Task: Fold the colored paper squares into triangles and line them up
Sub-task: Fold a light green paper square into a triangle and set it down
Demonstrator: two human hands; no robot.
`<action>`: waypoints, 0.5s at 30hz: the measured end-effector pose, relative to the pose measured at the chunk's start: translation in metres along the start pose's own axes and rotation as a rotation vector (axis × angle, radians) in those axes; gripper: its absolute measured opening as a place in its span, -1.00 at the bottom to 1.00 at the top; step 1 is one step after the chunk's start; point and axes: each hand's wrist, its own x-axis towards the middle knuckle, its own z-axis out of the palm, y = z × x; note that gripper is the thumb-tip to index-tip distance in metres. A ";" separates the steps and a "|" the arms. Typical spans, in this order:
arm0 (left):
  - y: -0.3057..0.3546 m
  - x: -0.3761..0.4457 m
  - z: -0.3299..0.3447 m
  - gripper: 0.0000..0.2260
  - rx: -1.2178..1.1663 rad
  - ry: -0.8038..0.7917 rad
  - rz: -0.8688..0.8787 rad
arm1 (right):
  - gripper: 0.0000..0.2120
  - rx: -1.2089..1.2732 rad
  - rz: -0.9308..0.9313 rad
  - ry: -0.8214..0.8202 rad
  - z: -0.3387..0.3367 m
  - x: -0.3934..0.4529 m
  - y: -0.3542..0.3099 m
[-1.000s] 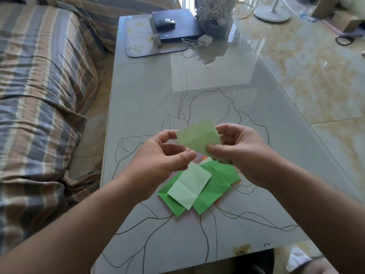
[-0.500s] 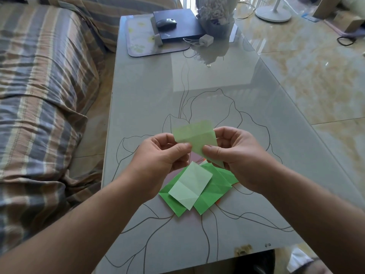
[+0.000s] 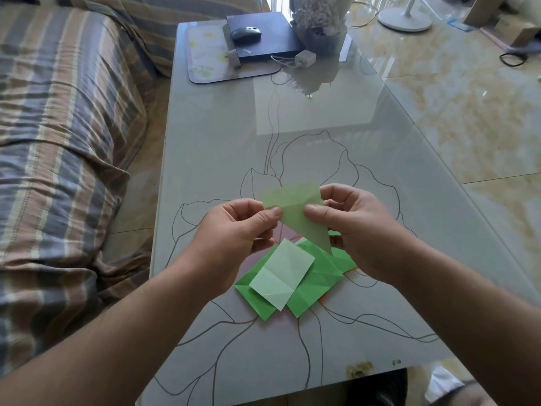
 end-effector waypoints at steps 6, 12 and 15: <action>0.003 -0.001 -0.001 -0.95 0.033 -0.013 -0.003 | -0.96 -0.042 -0.067 0.023 -0.003 0.000 0.000; 0.002 0.000 -0.002 -0.92 0.088 -0.006 0.008 | -0.92 -0.129 -0.118 0.008 -0.002 0.000 0.002; 0.000 0.000 -0.003 -0.93 0.128 0.004 0.034 | -0.91 -0.131 -0.106 0.007 -0.002 0.000 0.003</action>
